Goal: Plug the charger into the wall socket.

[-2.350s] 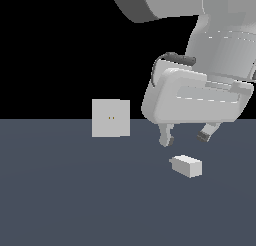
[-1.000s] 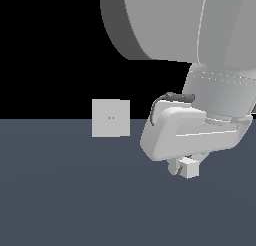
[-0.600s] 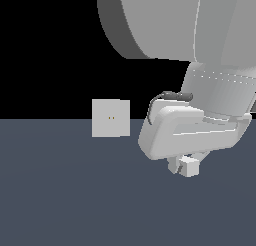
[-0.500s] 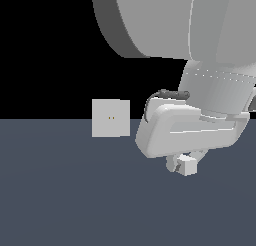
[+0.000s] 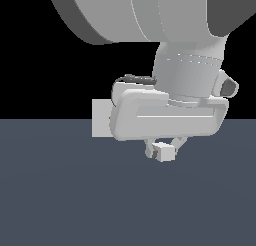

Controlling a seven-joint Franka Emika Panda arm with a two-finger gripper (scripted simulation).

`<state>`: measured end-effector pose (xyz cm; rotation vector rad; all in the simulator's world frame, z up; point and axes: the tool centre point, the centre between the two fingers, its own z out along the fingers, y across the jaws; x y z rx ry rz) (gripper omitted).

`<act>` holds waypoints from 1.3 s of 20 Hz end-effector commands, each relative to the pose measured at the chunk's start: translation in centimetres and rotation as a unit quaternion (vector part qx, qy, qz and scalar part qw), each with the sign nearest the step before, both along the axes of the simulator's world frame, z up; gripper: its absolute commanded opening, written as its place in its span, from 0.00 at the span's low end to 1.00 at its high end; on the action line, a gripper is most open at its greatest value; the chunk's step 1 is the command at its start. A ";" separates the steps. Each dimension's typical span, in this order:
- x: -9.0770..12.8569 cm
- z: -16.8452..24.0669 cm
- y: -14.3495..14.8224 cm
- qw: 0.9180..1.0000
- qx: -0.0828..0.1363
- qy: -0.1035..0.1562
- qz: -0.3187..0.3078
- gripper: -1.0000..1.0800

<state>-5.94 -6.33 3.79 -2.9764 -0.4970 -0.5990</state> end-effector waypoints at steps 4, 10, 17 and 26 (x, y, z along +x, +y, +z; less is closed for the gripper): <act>0.5 1.6 2.6 1.000 0.001 -0.002 -0.030 0.00; 1.2 3.1 5.0 0.998 0.002 -0.002 -0.058 0.00; 2.0 4.4 7.1 0.996 0.002 -0.002 -0.084 0.00; 2.9 5.7 9.2 0.994 0.001 -0.001 -0.109 0.00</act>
